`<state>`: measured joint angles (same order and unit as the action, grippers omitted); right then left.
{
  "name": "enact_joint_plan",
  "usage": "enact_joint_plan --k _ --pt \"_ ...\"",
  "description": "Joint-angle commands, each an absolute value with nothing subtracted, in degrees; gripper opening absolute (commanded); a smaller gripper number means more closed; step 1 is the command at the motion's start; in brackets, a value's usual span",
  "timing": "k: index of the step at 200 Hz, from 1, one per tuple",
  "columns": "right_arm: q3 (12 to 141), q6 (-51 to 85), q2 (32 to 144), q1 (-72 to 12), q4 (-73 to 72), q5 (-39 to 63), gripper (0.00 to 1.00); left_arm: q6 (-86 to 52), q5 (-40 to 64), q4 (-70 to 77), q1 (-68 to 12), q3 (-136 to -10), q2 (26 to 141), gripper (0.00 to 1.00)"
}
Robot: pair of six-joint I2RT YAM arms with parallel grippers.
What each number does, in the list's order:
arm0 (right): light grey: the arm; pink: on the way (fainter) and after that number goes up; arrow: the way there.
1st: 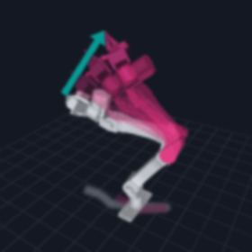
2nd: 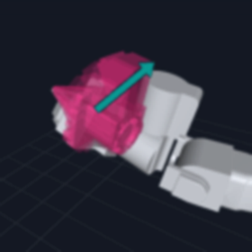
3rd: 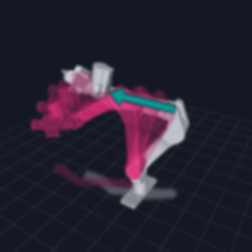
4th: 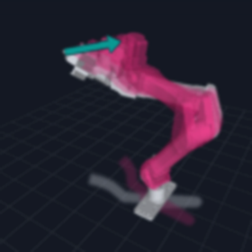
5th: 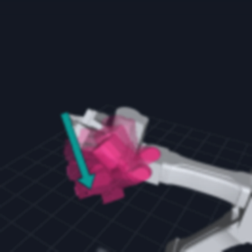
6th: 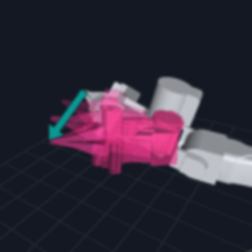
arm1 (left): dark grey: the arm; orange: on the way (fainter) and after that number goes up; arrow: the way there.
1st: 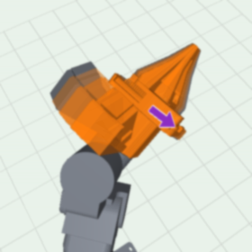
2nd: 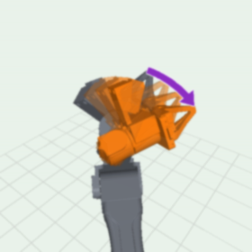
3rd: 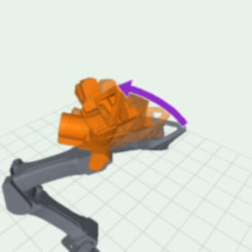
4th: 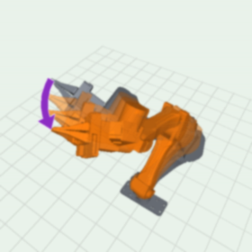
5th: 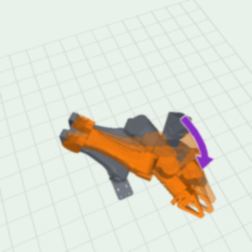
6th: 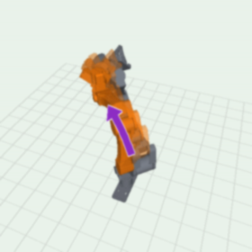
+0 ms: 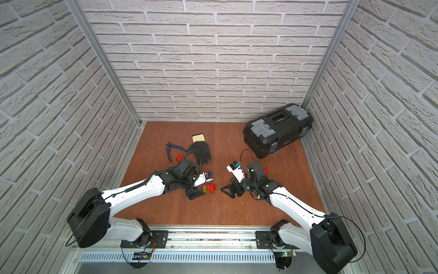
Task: Assemble the letter s with lego
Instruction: Pick up the lego brick from the center of the board.
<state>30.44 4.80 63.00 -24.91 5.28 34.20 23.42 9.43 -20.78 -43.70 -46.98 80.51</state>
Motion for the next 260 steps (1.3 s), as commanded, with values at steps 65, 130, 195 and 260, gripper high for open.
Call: enact_joint_plan --k 65,130,195,260 --pt "24.57 11.99 57.22 -22.24 -1.39 34.65 0.93 33.05 13.05 -19.41 -44.63 -52.36 90.78 0.71" --pt "24.41 12.50 58.44 -21.93 -2.79 34.80 0.92 35.18 13.77 -19.87 -44.65 -53.35 94.13 0.55" --pt "24.24 12.48 59.50 -21.62 -3.70 35.54 0.92 35.66 14.34 -20.30 -44.67 -54.31 96.33 0.46" --pt "23.96 12.48 59.94 -21.01 -4.28 35.99 0.91 34.96 14.50 -22.10 -44.76 -55.02 97.69 0.36"
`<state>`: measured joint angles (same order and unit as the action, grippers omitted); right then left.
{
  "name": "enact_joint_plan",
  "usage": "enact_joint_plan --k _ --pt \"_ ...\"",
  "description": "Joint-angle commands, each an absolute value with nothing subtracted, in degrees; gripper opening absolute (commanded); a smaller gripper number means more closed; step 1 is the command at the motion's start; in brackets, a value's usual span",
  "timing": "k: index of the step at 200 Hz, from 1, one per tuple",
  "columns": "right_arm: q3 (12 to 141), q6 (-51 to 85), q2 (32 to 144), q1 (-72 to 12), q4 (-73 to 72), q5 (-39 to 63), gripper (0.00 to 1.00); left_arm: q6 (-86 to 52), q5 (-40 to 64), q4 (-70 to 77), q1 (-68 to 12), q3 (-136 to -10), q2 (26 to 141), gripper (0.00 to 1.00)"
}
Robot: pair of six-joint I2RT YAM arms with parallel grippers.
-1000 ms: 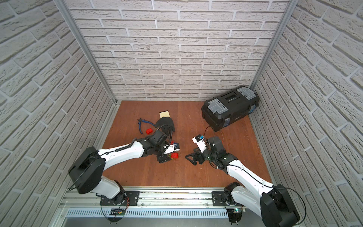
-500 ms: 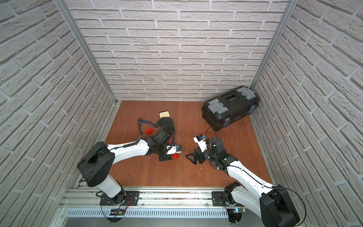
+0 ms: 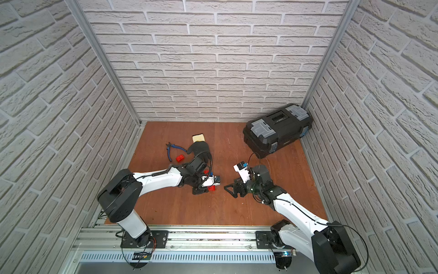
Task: Assemble the letter s with lego
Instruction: Pick up the lego brick from the center of the board.
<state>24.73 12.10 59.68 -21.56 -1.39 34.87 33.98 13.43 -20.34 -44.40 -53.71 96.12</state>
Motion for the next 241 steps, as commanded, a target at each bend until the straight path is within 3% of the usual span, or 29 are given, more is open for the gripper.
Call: enact_joint_plan --k 1,49,147,241 --pt "23.93 12.52 59.94 -21.01 -4.29 35.97 0.91 34.93 14.55 -22.17 -44.75 -55.06 97.71 0.35" --pt "24.20 17.17 61.10 -20.42 -5.90 33.53 0.91 33.01 15.27 -25.31 -44.06 -56.93 97.50 0.28" --pt "24.04 38.30 76.64 -19.60 -27.90 39.48 0.87 33.71 17.65 -39.07 -39.23 -62.31 86.86 0.29" --pt "30.18 50.89 88.71 -22.21 -33.56 40.33 0.83 42.34 20.21 -45.34 -33.05 -74.67 94.43 0.32"
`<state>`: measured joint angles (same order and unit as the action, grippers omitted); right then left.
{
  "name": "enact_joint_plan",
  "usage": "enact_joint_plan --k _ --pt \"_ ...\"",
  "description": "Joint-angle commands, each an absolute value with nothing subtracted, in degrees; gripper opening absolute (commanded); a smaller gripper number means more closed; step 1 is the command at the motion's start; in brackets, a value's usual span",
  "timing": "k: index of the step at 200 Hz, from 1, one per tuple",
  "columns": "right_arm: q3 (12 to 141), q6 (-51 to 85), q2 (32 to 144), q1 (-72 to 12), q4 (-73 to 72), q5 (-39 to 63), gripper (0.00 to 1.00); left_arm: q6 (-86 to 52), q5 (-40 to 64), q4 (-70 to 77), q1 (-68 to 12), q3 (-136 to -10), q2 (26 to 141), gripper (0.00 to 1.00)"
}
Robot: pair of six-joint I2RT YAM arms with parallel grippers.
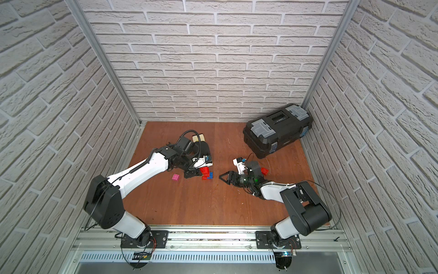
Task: Assemble the letter s with lego
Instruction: Pick up the lego brick from the center of the board, then assemble the lego brick with the lego brick.
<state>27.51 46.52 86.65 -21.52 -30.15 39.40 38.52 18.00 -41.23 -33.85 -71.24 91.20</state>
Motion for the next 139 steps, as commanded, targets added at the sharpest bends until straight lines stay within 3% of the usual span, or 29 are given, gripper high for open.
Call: enact_joint_plan --k 1,139 --pt "30.30 50.98 88.83 -22.22 -33.48 40.34 0.83 42.39 20.21 -45.39 -32.96 -74.82 94.54 0.32" --pt "38.52 58.66 107.01 -25.93 -44.29 42.86 0.75 48.21 19.73 -45.25 -31.91 -80.01 101.66 0.31"
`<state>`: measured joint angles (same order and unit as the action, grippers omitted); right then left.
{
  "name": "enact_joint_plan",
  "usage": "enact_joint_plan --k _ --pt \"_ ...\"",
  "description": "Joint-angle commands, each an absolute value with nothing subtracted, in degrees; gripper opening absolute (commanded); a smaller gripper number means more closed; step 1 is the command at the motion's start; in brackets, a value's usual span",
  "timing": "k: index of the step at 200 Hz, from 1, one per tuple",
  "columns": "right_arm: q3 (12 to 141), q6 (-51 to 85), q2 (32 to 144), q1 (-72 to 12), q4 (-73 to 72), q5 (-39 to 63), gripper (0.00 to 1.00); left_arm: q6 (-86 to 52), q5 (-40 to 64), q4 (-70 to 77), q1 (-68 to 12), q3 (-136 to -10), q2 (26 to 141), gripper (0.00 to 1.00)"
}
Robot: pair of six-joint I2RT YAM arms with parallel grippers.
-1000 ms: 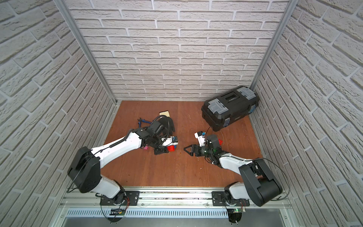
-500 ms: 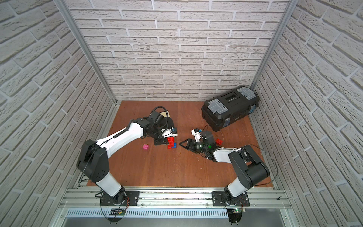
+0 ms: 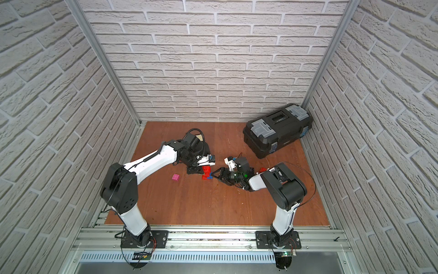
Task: Assemble the letter s with lego
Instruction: Assemble the lego brick with the lego brick.
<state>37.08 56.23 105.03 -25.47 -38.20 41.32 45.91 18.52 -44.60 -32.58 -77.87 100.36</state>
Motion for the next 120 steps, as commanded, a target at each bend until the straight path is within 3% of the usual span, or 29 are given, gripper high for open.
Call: enact_joint_plan --k 1,120 --pt "38.51 58.77 107.08 -25.93 -44.56 42.92 0.75 48.27 19.75 -45.26 -31.91 -80.04 101.72 0.31" --pt "42.49 61.17 112.89 -26.63 -47.41 44.39 0.72 49.39 20.69 -44.13 -31.55 -79.46 102.65 0.32"
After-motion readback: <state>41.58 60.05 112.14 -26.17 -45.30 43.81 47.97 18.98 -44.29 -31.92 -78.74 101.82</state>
